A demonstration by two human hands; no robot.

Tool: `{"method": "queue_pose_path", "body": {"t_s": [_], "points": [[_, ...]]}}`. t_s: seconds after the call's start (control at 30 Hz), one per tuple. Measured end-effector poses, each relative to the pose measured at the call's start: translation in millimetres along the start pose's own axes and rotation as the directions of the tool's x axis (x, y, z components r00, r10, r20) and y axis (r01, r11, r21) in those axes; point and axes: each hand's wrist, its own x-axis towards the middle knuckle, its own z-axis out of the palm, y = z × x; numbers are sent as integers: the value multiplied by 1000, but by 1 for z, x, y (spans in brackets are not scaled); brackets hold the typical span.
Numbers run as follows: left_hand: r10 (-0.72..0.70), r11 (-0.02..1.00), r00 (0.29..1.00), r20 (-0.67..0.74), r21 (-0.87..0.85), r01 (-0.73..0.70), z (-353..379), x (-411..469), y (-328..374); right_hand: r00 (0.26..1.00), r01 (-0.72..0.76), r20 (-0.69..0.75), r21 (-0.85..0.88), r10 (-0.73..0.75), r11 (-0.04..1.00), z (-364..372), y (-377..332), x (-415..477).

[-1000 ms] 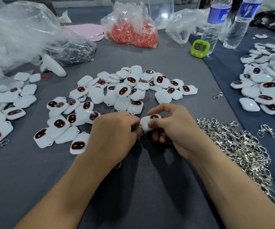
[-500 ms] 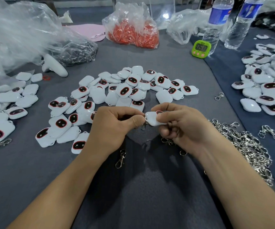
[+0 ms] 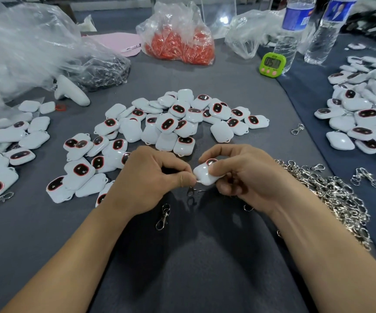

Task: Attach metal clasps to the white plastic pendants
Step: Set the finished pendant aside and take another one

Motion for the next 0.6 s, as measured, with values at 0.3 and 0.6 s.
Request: {"method": "queue_pose_path", "body": {"t_s": [0.3,0.6], "points": [[271,875,963,-12,419,-241,3,-8,9,995,-10,-102,60,16,998,7,4,4],[-165,950,975,-148,-291,116,18,0,1,998,4,-64,320,17,947,6,2,4]]}}
